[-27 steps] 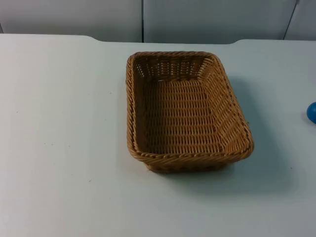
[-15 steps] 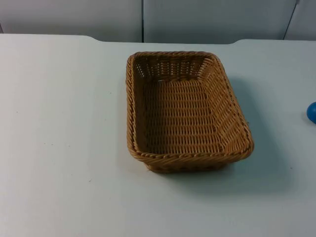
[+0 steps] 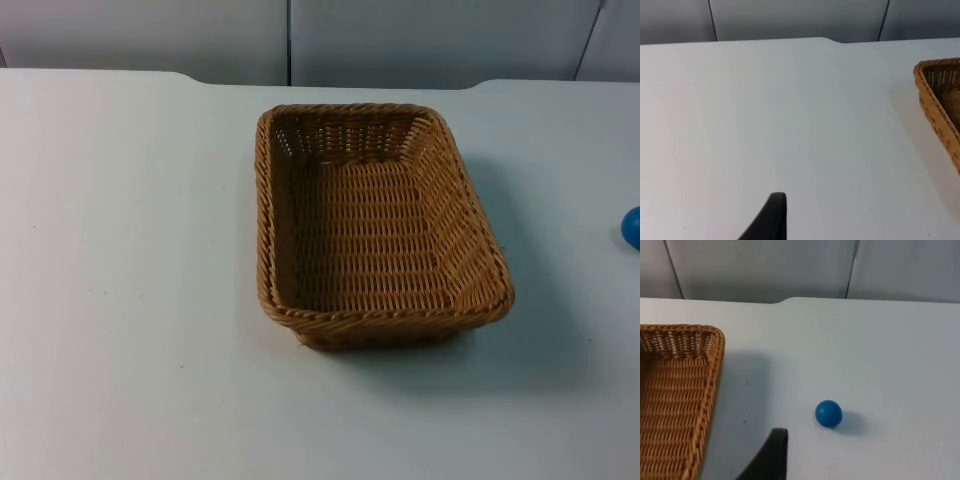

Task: Pick up the basket with the left hand and place the ball into the basket with the right hand.

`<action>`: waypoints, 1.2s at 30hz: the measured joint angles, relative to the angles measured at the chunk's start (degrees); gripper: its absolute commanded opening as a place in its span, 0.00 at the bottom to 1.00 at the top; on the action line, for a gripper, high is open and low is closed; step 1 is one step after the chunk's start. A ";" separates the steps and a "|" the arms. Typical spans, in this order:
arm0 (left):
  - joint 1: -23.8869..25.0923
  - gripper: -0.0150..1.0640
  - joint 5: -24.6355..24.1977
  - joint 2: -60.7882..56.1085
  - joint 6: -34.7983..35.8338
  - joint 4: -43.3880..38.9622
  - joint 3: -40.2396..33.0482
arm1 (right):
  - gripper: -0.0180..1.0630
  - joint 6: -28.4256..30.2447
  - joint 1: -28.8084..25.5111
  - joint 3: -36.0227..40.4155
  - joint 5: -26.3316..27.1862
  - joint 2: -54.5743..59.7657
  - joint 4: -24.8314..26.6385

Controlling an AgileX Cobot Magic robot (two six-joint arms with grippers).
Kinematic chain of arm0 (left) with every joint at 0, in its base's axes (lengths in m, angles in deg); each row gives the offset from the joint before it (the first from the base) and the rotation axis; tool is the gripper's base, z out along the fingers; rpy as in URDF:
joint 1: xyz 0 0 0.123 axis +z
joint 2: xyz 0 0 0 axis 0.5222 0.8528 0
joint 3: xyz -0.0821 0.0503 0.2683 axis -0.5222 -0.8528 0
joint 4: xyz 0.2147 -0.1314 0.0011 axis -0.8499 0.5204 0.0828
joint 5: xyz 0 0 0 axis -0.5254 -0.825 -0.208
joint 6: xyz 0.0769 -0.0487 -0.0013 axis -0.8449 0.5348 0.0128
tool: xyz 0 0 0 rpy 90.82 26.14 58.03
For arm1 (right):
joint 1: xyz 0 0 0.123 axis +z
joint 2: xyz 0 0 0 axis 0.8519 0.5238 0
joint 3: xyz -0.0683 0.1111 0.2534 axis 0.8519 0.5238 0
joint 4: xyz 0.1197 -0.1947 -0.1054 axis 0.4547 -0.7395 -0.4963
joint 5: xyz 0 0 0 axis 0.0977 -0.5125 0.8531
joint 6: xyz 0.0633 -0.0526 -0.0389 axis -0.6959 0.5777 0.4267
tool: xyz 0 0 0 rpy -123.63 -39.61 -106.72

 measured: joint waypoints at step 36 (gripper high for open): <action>-17.46 0.99 28.36 73.52 -7.34 18.84 29.44 | 0.98 -1.06 0.00 -15.03 10.57 20.32 -4.15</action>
